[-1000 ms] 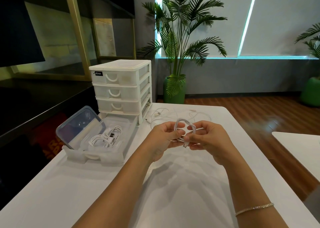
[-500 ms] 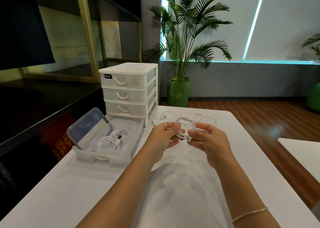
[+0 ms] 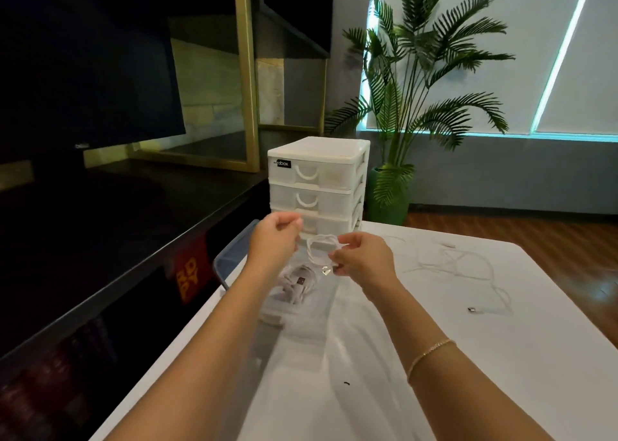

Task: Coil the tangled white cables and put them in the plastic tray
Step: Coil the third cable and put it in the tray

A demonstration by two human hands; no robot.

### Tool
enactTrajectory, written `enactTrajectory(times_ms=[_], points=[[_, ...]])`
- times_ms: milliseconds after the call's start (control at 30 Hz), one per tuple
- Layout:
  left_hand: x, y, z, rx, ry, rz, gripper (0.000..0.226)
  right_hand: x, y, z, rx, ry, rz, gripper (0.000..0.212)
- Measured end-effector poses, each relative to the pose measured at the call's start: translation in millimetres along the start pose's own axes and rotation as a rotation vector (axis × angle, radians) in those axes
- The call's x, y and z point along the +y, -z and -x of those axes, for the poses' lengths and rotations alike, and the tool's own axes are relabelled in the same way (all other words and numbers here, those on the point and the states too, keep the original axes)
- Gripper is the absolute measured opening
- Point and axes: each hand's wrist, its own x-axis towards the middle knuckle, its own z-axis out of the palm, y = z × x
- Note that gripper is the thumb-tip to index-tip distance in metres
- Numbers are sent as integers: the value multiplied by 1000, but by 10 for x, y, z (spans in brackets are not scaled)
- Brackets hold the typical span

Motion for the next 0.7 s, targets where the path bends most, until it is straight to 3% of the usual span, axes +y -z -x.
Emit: enactTrajectory(times_ms=[333,467,567,700], points=[[-59,176,-128,20,-25,-8,11,-105,-475,-281,-68,107,423,37],[-95,156,-162,1,-24,-8,11,-75,-576,-256,-93,190,692,21],[-120,125,-179,-16,-14,-9,17,-22,-624,-213,-90,263,905,23],[-116,38,-172,-26,-30,-2,18,-66,-498,-148,-59,329,933,29]])
